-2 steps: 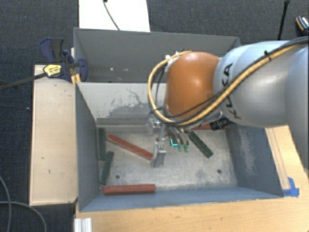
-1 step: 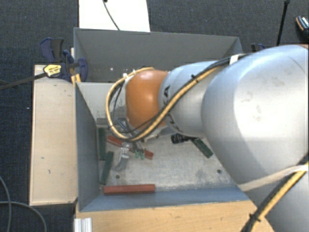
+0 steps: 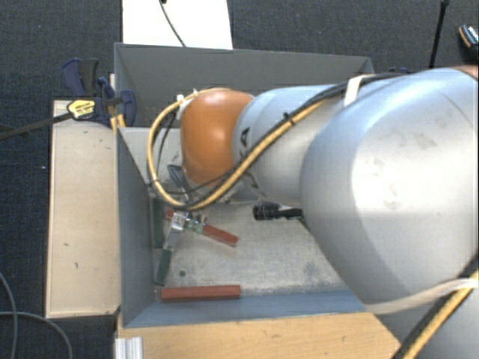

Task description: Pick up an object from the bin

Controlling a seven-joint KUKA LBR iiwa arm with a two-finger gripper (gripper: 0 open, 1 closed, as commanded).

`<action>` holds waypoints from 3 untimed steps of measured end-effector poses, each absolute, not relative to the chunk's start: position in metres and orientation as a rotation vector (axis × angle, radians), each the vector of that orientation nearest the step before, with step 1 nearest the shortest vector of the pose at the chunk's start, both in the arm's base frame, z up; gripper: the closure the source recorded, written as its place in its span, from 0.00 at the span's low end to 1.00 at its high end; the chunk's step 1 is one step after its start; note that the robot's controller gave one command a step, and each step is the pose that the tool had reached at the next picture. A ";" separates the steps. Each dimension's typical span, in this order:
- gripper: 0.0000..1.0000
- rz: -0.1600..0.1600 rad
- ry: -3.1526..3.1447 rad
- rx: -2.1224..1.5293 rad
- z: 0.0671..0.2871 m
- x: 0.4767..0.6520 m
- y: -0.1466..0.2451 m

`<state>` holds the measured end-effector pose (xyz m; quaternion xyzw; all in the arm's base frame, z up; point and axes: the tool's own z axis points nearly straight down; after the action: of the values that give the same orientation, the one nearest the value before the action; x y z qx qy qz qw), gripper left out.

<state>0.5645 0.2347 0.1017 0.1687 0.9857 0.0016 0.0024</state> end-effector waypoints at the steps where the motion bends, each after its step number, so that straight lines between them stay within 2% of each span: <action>1: 0.00 0.004 2.994 0.942 0.113 0.590 0.252; 2: 0.00 -0.005 2.895 1.224 0.070 0.580 0.252; 3: 0.00 -0.001 2.843 1.337 0.071 0.573 0.218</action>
Offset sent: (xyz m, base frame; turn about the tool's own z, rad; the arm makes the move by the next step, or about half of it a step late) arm 0.0239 0.0170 0.0100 0.2716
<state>0.5730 0.2181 0.0709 0.4256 0.9049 -0.0004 -0.0002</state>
